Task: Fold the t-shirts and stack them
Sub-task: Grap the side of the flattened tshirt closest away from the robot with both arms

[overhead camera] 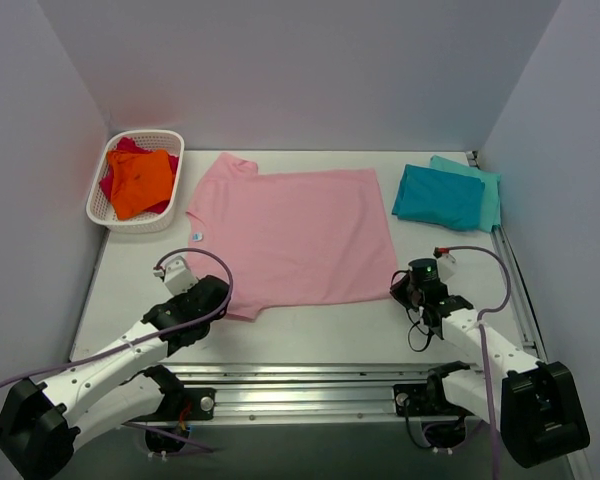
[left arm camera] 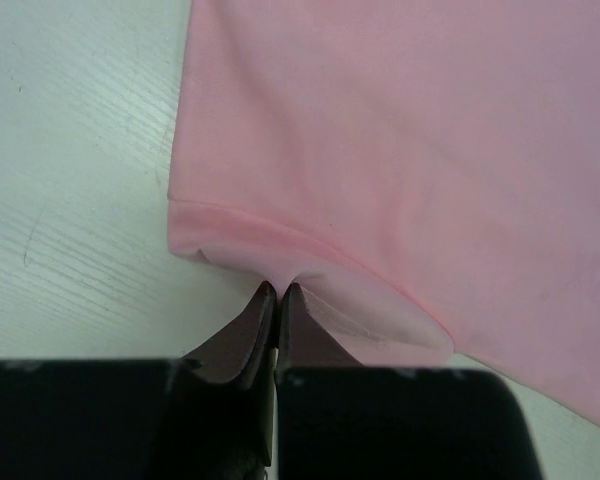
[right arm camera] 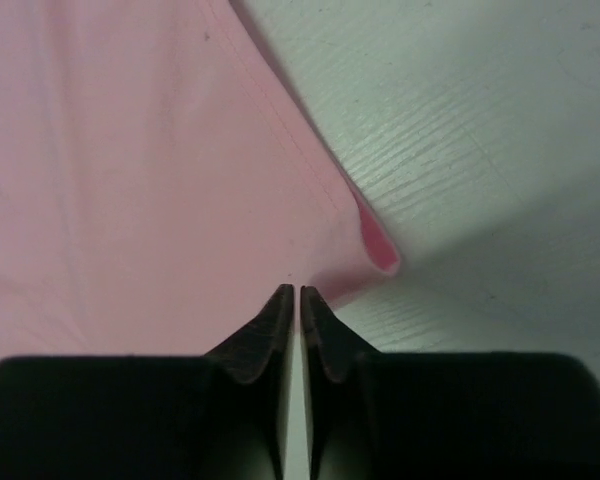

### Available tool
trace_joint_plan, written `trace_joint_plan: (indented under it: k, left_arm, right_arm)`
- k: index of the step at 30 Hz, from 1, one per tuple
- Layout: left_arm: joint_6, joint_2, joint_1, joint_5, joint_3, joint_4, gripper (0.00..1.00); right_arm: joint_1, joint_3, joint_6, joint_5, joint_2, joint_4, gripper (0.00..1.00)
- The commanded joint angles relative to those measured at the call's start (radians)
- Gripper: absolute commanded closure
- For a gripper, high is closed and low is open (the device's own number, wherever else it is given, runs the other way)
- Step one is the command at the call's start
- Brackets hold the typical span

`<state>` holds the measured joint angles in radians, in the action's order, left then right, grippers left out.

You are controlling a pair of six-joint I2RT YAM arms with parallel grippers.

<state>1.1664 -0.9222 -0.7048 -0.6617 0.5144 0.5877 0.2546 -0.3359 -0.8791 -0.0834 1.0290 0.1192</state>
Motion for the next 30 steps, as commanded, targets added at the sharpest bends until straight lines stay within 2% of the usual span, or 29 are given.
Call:
trace_joint_plan:
  k: [1,12,14,15,16,18,23,30]
  left_arm:
    - [-0.007,0.04,0.005,-0.015,0.021,0.024,0.98]
    - [-0.024,0.097,0.005,-0.018,0.047,0.073,0.98]
    - [-0.024,0.105,0.007,-0.018,0.044,0.078,0.98]
    - [-0.024,0.109,0.005,-0.018,0.041,0.078,0.98]
    - [-0.022,0.111,0.007,-0.018,0.039,0.078,0.98]
    - [-0.019,0.109,0.007,-0.018,0.036,0.078,0.98]
    - [-0.019,0.114,0.007,-0.016,0.035,0.078,0.98]
    - [-0.022,0.109,0.007,-0.019,0.029,0.077,0.98]
  right_arm:
    - [-0.008,0.003,0.0,-0.033,-0.027,-0.044,1.0]
    - [-0.008,-0.009,0.014,-0.024,-0.11,-0.102,1.0]
    - [-0.008,-0.029,0.022,-0.027,-0.124,-0.154,0.66]
    - [-0.008,-0.034,0.022,-0.027,-0.129,-0.165,0.42]
    - [-0.008,-0.034,0.023,-0.032,-0.135,-0.179,0.34]
    - [-0.008,-0.028,0.019,-0.032,-0.153,-0.184,0.28]
    - [-0.008,0.0,-0.004,-0.006,-0.136,-0.156,0.27]
    - [-0.008,0.034,-0.02,0.019,-0.057,-0.06,0.36]
